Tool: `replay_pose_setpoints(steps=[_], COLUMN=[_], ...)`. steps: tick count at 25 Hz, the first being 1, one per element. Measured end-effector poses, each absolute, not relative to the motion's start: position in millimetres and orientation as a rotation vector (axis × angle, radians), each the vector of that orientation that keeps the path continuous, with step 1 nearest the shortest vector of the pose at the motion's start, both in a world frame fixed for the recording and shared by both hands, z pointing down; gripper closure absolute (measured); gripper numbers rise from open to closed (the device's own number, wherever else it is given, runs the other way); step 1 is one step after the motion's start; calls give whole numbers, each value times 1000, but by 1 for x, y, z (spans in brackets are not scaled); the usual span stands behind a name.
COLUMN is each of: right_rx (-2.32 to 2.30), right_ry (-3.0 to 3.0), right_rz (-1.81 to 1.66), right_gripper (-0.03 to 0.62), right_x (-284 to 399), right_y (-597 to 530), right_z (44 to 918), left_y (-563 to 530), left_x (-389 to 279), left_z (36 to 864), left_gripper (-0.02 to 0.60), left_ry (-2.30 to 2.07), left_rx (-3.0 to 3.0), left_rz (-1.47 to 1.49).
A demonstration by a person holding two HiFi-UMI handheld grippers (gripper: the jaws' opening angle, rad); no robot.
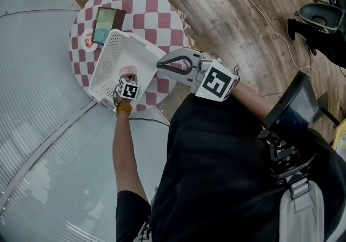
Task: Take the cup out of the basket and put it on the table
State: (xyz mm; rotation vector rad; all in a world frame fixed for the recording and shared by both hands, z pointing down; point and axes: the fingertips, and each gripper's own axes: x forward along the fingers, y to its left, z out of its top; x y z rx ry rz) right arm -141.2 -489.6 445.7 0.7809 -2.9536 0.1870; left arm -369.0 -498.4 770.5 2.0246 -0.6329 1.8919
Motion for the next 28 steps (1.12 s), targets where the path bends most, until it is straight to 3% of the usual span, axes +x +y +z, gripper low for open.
replay_pose_setpoints(steps=[28], right_rx=[656], right_ry=[-2960], right_rz=[158], right_gripper=[582], right_x=[-171], right_y=[-480], right_z=[440], left_y=[-506], left_x=[-371], left_z=[710], left_gripper=[561], left_ry=[-876], left_rx=[2150], left_rz=[1684])
